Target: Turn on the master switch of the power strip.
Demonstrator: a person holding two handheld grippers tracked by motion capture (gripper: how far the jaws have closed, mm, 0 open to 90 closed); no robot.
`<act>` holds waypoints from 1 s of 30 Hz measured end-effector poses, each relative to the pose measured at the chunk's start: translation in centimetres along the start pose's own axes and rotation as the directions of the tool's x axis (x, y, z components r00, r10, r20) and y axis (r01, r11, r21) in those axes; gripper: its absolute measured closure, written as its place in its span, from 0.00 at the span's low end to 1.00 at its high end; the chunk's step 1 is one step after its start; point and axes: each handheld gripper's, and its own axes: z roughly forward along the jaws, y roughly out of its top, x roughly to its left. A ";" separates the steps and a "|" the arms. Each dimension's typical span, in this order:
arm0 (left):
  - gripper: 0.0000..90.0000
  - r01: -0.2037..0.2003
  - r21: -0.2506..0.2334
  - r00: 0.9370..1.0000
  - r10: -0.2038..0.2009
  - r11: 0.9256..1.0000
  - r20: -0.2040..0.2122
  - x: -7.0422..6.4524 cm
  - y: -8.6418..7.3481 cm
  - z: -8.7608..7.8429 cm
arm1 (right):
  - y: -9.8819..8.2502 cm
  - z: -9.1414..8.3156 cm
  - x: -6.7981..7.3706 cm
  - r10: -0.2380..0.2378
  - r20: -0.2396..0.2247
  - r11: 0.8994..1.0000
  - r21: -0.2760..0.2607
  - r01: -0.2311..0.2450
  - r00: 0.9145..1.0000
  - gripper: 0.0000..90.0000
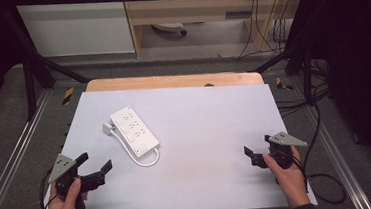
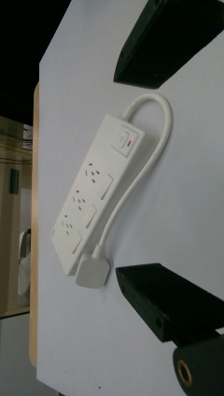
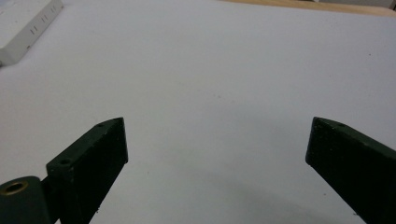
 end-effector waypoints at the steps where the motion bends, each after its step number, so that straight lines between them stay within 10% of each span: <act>1: 0.08 0.004 0.000 1.000 -0.004 1.000 0.000 0.0 0.0 0.0 | 0.0 0.0 0.0 0.000 -0.002 1.000 0.001 0.000 1.000 0.07; 30: 0.07 -0.010 -0.114 0.999 0.014 0.993 0.035 -1.5 1.7 -0.6 | 0.5 -0.4 0.6 -0.007 0.011 0.999 -0.032 0.007 1.000 0.03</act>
